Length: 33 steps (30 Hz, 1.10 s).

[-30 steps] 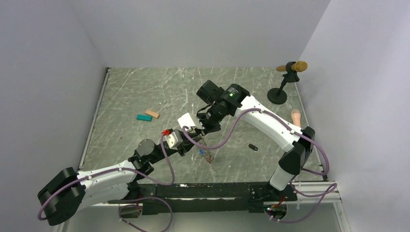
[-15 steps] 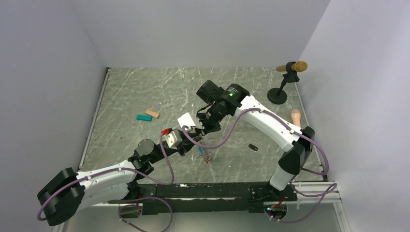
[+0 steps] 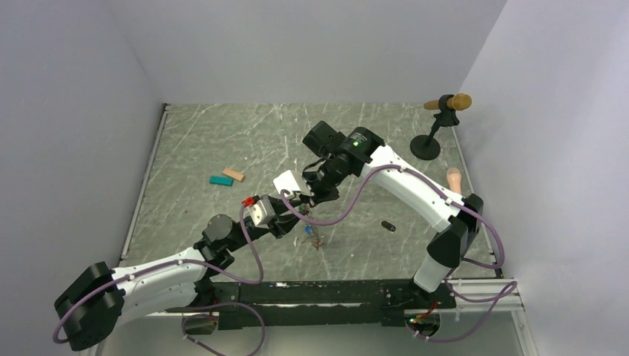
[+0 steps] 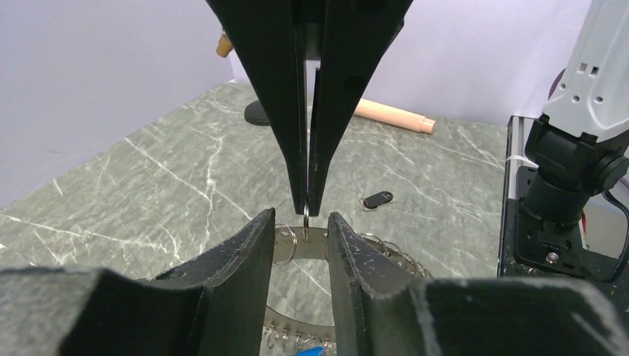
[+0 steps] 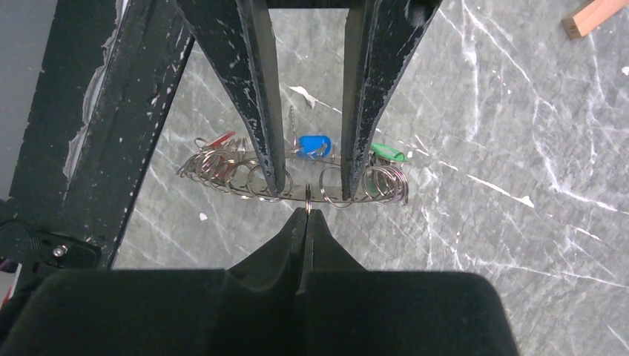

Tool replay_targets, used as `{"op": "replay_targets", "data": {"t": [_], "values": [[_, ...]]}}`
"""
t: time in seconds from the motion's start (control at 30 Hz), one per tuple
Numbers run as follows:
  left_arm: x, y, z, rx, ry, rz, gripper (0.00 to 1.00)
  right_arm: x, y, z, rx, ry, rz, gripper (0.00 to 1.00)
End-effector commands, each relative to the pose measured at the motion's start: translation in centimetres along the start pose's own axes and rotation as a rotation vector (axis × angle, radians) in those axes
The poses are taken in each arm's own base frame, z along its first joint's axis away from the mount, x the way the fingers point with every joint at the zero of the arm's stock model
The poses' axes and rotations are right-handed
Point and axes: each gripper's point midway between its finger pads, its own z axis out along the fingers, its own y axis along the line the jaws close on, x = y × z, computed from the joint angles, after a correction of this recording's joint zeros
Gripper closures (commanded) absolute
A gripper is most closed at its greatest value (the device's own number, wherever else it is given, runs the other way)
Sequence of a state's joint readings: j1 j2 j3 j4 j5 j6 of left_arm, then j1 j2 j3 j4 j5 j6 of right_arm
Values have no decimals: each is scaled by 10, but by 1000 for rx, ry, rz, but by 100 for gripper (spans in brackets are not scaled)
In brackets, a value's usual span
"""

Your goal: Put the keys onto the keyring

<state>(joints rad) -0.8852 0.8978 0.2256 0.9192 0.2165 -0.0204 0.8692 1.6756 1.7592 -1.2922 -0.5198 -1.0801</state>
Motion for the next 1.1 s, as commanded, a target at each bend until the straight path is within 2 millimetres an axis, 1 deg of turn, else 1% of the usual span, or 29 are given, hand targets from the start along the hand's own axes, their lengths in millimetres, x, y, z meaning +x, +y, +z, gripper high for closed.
{"op": "replay_targets", "data": {"t": [0.0,0.1,0.37,0.73,0.87,0.97,1.07], "values": [[-11,-4,7,22,-37,-12,63,-22,-10,-14,51,-76,-34,100],[-10,-3,8,20,-34,-15,63,-21,-9,-14,47,-77,-31,100],[-13,-2,11,14,-45,-12,70,-21,-8,-12,40,-79,-29,100],[-13,-1,10,11,-49,-21,73,-20,-8,-11,38,-78,-26,100],[-15,-2,10,14,-51,-20,78,-20,-8,-11,36,-79,-26,100],[-15,-1,9,7,-55,-19,78,-20,-8,-11,36,-79,-27,100],[-16,-1,9,4,-57,-21,76,-20,-7,-11,35,-80,-24,100]]}}
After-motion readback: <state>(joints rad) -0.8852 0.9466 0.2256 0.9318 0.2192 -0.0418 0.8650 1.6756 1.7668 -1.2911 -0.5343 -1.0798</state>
